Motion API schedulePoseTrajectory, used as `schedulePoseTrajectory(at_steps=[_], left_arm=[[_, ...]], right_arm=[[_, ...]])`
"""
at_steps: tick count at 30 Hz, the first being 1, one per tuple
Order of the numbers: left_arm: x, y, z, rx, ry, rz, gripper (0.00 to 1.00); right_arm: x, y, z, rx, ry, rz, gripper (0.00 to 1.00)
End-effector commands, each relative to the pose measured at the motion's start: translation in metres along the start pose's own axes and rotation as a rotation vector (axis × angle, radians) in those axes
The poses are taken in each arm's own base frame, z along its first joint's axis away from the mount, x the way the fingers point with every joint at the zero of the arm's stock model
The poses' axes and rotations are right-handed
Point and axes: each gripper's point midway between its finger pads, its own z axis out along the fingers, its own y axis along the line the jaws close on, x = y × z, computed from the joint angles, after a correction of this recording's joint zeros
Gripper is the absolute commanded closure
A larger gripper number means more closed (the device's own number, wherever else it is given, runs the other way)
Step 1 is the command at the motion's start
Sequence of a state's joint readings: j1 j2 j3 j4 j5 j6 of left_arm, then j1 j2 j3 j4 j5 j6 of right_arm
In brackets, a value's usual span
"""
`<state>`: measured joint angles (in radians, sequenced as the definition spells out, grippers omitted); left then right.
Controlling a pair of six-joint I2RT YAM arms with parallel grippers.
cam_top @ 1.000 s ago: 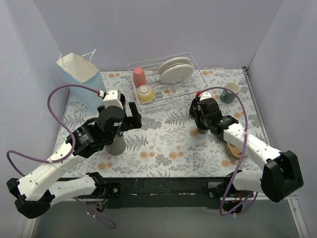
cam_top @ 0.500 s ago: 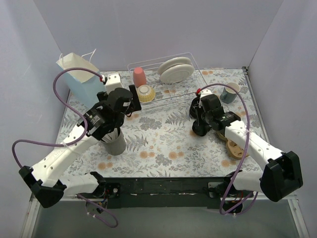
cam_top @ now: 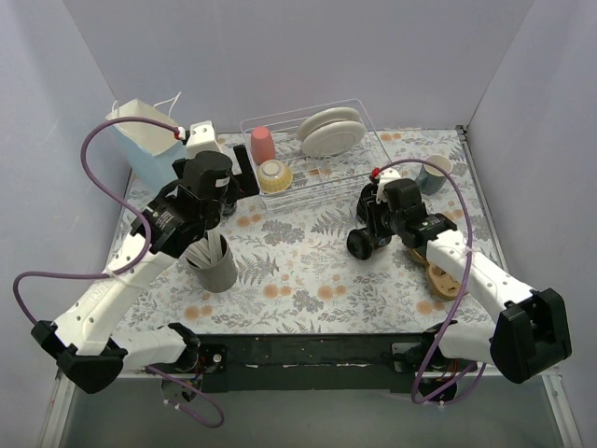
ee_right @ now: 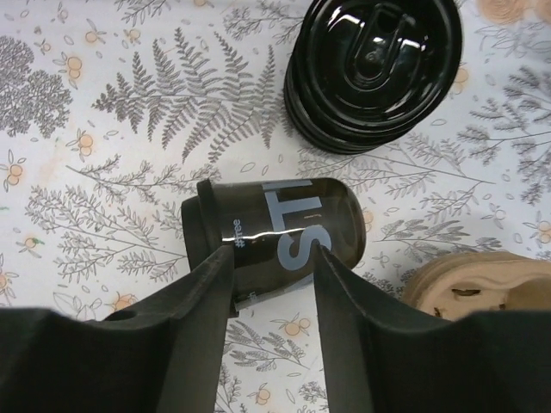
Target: Pack the takeout coffee
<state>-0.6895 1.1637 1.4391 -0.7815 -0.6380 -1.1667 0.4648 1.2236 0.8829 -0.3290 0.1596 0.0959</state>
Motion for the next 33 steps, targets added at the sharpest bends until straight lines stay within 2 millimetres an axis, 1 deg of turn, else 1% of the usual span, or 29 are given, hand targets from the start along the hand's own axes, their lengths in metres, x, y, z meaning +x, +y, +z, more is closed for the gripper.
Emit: schedulePoseTrajectory(at_steps=[1, 2, 3, 5, 6, 11, 12, 14, 15, 16, 18, 19, 22, 23, 25, 26, 28, 29, 33], left_arm=[[0.002, 0.000, -0.015, 0.068, 0.019, 0.003, 0.07], [0.004, 0.000, -0.016, 0.076, 0.025, 0.002, 0.07], [0.011, 0.001, -0.014, 0.073, 0.039, 0.010, 0.07], [0.014, 0.000, -0.016, 0.093, 0.046, 0.005, 0.07], [0.016, 0.000, -0.015, 0.096, 0.050, 0.006, 0.07], [0.022, -0.002, -0.016, 0.114, 0.063, 0.009, 0.07], [0.024, -0.002, -0.015, 0.116, 0.069, 0.013, 0.07], [0.026, -0.001, -0.015, 0.117, 0.072, 0.019, 0.07], [0.027, -0.002, -0.015, 0.120, 0.074, 0.019, 0.07], [0.029, -0.001, -0.015, 0.122, 0.079, 0.021, 0.07], [0.028, -0.002, -0.017, 0.129, 0.079, 0.021, 0.07], [0.030, -0.002, -0.016, 0.131, 0.083, 0.022, 0.07], [0.029, -0.003, -0.018, 0.139, 0.084, 0.021, 0.07], [0.030, -0.003, -0.018, 0.140, 0.085, 0.020, 0.07], [0.029, -0.003, -0.018, 0.141, 0.084, 0.020, 0.07], [0.029, -0.003, -0.019, 0.143, 0.083, 0.019, 0.07], [0.028, -0.003, -0.020, 0.143, 0.084, 0.016, 0.07], [0.029, -0.003, -0.020, 0.144, 0.084, 0.015, 0.07], [0.030, -0.004, -0.021, 0.155, 0.090, 0.006, 0.07]], right_arm=[[0.000, 0.018, 0.006, -0.104, -0.021, -0.040, 0.48], [0.002, 0.018, 0.008, -0.102, -0.015, -0.040, 0.46], [0.005, 0.020, 0.010, -0.104, -0.007, -0.043, 0.44], [0.008, 0.019, 0.013, -0.086, -0.007, -0.042, 0.41], [0.008, 0.022, 0.012, -0.086, -0.011, -0.048, 0.39], [0.013, 0.021, 0.014, -0.028, -0.004, -0.065, 0.36], [0.018, 0.025, 0.014, -0.026, 0.007, -0.072, 0.36], [0.026, 0.021, 0.015, 0.031, 0.028, -0.082, 0.36], [0.034, 0.023, 0.014, 0.049, 0.049, -0.092, 0.36], [0.037, 0.019, 0.014, 0.088, 0.053, -0.099, 0.36], [0.047, 0.020, 0.015, 0.108, 0.067, -0.120, 0.36], [0.048, 0.017, 0.015, 0.134, 0.068, -0.124, 0.36], [0.056, 0.015, 0.015, 0.154, 0.082, -0.134, 0.41], [0.057, 0.015, 0.015, 0.158, 0.083, -0.136, 0.44], [0.060, 0.015, 0.015, 0.164, 0.088, -0.141, 0.49], [0.061, 0.014, 0.014, 0.166, 0.087, -0.136, 0.54], [0.061, 0.015, 0.013, 0.165, 0.085, -0.138, 0.59], [0.062, 0.014, 0.013, 0.163, 0.082, -0.137, 0.63], [0.061, 0.017, 0.008, 0.150, 0.067, -0.109, 0.69]])
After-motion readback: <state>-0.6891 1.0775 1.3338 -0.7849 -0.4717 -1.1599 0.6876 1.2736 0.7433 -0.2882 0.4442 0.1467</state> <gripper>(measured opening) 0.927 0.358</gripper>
